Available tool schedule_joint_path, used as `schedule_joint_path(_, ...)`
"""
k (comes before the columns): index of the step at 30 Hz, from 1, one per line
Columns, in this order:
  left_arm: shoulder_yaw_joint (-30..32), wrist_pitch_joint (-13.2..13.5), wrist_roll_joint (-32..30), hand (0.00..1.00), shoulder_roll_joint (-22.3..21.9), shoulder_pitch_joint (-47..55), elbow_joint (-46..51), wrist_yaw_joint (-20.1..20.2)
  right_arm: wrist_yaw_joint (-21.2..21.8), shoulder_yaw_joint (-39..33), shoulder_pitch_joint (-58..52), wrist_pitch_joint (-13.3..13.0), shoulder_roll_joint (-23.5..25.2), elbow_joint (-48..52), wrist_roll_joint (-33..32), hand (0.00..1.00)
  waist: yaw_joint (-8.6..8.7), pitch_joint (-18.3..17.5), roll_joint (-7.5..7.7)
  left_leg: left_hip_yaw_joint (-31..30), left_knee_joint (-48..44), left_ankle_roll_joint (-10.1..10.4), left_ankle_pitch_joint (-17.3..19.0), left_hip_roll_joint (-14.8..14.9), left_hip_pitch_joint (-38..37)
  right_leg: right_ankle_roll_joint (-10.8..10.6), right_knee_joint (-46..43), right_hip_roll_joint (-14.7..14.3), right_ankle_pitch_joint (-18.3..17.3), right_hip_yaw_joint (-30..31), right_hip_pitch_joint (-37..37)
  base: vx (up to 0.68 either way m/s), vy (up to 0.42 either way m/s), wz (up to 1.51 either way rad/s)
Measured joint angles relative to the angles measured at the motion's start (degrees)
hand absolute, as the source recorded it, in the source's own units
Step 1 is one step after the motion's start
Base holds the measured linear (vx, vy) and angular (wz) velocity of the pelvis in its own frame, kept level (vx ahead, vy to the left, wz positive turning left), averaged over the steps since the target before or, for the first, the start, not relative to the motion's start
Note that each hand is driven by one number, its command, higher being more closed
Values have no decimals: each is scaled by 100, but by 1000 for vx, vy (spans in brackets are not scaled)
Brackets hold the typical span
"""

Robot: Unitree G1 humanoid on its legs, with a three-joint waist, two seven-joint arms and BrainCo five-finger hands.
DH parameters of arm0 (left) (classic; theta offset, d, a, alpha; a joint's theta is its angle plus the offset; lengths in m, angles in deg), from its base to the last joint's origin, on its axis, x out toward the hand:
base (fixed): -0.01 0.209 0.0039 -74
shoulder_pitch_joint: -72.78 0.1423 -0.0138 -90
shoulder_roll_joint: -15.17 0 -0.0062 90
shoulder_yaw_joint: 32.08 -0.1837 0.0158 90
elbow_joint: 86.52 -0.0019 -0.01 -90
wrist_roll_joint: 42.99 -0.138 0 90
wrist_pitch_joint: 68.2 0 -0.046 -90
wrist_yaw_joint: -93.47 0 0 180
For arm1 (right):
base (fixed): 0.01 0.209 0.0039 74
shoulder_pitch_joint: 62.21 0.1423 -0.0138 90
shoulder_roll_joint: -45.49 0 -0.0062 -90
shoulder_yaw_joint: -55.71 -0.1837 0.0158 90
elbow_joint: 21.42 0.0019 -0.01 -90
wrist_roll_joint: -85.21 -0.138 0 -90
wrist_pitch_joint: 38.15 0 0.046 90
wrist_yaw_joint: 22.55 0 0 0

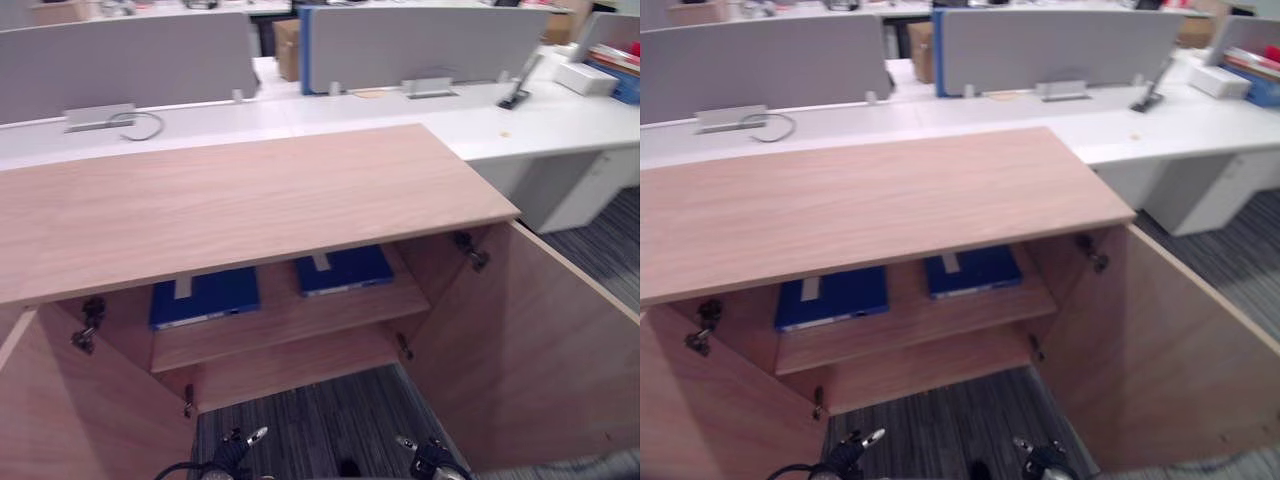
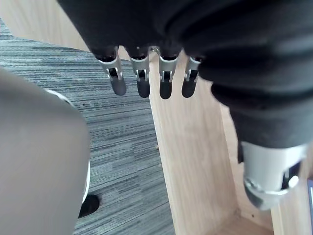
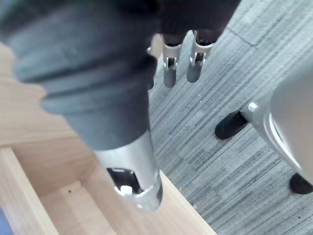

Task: Walk over to the cabinet, pick up the folder, carry it to the office cabinet, place the folder inside the office cabinet, then close the office cabinet door

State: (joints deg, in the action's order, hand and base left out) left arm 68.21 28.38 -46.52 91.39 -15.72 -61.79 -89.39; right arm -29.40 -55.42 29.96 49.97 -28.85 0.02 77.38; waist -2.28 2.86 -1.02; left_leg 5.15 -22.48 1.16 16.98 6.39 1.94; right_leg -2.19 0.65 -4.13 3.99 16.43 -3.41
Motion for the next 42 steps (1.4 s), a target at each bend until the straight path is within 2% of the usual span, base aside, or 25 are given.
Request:
schedule_joint_path(1, -12, -6, -29, 0, -24, -35, -5, 0, 13, 0, -6, 0, -45, -23, 0, 0, 1, -10, -21, -315, 75, 55, 72, -204, -5, -70, -11, 12, 53, 249, -147, -109, 135, -101)
schedule_joint_path(3, -73, -12, -30, 0, -4, -57, -50, -1, 28, 1, -86, 5, -142, -27, 2, 0, 31, -16, -18, -365, 166, 7, 104, -402, 7, -120, -7, 90, 89, 454, -259, -106, 150, -52)
schedule_joint_path(7, -186, -6, -25, 0, 10, -48, -52, 2, 62, 50, -283, 77, -211, -29, 29, 0, 95, -109, -10, 20, 568, -162, -15, -651, -113, -208, -86, 237, 174, 851, -478, -11, 138, -48)
schedule_joint_path(9, -260, -15, -47, 0, 20, -58, -53, 10, 84, 139, -284, 82, -207, 55, 27, 0, 117, -56, -9, 260, 644, -212, -42, -664, -260, -277, -362, 148, 133, 979, -604, 87, 116, -83)
schedule_joint_path(11, -241, -21, -41, 0, 13, -77, -50, 20, 93, 394, -282, 84, -209, 188, 123, 0, 74, 61, -11, 521, 698, -217, -39, -592, -522, -253, -885, -100, 84, 971, -737, 130, 115, -100)
schedule_joint_path(12, -236, -40, -46, 0, 6, -103, -49, 61, 99, 590, -285, 82, -209, 317, 240, 0, 79, 110, -15, 613, 697, -217, -40, -577, -659, -175, -1211, -215, 30, 812, -788, 96, 99, -82)
schedule_joint_path(14, -213, -46, -48, 0, -56, -163, -29, 84, 108, 780, -275, 68, -219, 465, 244, 0, 108, 197, -21, 752, 665, -218, -40, -564, -787, -95, -1677, -233, -82, 213, -931, 46, 69, -47)
schedule_joint_path(16, -212, -44, -56, 0, -159, -192, 131, 84, 107, 776, -300, 67, -209, 577, 233, 0, 128, 240, 5, 860, 704, -314, 20, -629, -808, 242, -2840, 245, -789, -1401, -1308, 39, 64, 22)
schedule_joint_path(17, -204, -48, -55, 0, -167, -189, 176, 83, 107, 776, -303, 63, -210, 587, 240, 0, 133, 240, 3, 862, 743, -329, 29, -628, -836, 301, -3138, 387, -948, -1736, -1350, 54, 79, 46)
schedule_joint_path(19, -26, -51, -40, 0, -193, -119, 279, 77, 108, 777, -313, 67, -200, 583, 259, 0, 105, 239, 18, 841, 828, -323, 32, -588, -973, 230, -3600, 748, -1289, -2274, -1240, 90, 22, 25)
schedule_joint_path(21, 85, -52, -41, 0, -190, -89, 285, 69, 109, 766, -309, 66, -185, 582, 343, 0, 102, 222, 63, 858, 852, -280, 54, -596, -1011, 155, -3377, 812, -1381, -2382, -1127, 183, -95, -12)
schedule_joint_path(24, 186, -64, -67, 0, -205, -78, 191, 59, 113, 646, -270, 65, -170, 545, 454, 0, 84, 155, -11, 1001, 1170, -150, -79, -500, -997, 230, -2401, 502, -1423, -2363, -860, 198, -97, -59)
schedule_joint_path(27, -67, -62, -167, 0, -99, -76, 68, 51, 110, 415, -198, 70, -179, 186, 449, 0, 109, 2, -6, 920, 1474, -162, -439, -363, -935, 374, -1153, 134, -789, -2222, -494, 103, -51, -35)
schedule_joint_path(28, -160, -64, -171, 0, -77, -79, 11, 52, 112, 346, -222, 69, -179, 100, 445, 0, 128, -70, -8, 806, 1531, -163, -553, -362, -894, 392, -613, 78, -512, -2179, -302, 110, -44, -21)
schedule_joint_path(31, -219, -68, -168, 0, -49, -79, -45, 48, 128, 204, -233, 63, -184, 36, 411, 0, 124, -112, -35, 664, 1538, -170, -604, -398, -901, 410, 205, 23, -78, -1978, 40, 75, 35, -30)
schedule_joint_path(38, -359, -74, -170, 0, 37, -57, -243, 53, 175, -32, -322, 11, -167, 23, -20, 0, 146, -242, -42, 503, 1413, -170, -603, -499, -985, 407, 409, 112, 11, -1921, 272, 2, 23, -4)
schedule_joint_path(42, -365, -74, -170, 0, 49, -47, -272, 58, 179, -249, -311, -9, -147, 21, -241, 0, 155, -246, -42, 397, 1470, -169, -601, -569, -998, 320, 417, 168, 72, -1900, 254, -66, 56, 0)
